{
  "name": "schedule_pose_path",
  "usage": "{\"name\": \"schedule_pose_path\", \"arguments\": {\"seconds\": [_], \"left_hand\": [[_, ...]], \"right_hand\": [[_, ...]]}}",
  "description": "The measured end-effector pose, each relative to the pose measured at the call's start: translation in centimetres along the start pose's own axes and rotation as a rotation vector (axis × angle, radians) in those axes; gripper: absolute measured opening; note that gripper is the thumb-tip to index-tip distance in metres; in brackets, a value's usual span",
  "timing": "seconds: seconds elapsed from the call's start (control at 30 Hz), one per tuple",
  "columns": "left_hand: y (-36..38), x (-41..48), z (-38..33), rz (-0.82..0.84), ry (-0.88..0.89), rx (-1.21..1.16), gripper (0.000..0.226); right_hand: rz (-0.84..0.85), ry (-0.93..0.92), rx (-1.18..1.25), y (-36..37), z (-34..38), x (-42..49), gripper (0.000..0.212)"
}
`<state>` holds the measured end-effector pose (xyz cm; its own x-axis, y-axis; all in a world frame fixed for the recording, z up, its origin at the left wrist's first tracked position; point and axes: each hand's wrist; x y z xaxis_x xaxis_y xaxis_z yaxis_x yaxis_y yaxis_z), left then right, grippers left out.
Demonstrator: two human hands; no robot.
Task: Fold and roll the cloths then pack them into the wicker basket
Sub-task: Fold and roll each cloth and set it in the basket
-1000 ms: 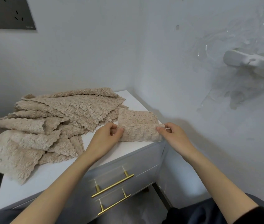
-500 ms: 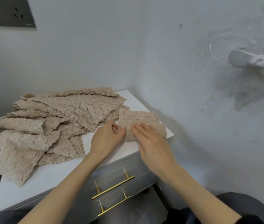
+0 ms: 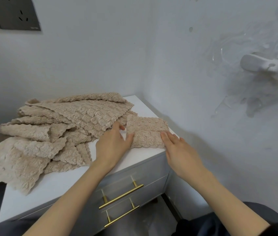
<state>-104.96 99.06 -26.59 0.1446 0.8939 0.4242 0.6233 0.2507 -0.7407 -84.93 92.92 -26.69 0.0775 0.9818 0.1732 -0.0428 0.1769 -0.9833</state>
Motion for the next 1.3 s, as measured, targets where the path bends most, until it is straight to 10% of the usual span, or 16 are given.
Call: {"name": "schedule_pose_path", "arguments": {"seconds": [0.23, 0.83, 1.3], "left_hand": [[-1.2, -0.7, 0.3, 0.054, 0.545, 0.082, 0.028], [-1.1, 0.6, 1.7, 0.204, 0.14, -0.114, 0.044], [0.1, 0.6, 1.3, 0.108, -0.077, 0.053, 0.042]], "right_hand": [[-0.049, -0.099, -0.017, 0.0, -0.8, 0.4, 0.053], [0.052, 0.187, 0.896, -1.5, -1.7, 2.4, 0.033], [0.051, 0.437, 0.601, -0.5, -0.8, 3.3, 0.028]]}}
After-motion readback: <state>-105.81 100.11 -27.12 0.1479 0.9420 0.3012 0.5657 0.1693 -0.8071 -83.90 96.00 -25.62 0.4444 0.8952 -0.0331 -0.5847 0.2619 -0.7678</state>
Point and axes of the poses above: each hand's wrist, its own x-axis towards the middle knuckle, its own y-axis out of the palm, z = x × y, and after that the axes turned 9 degrees about y, right-handed
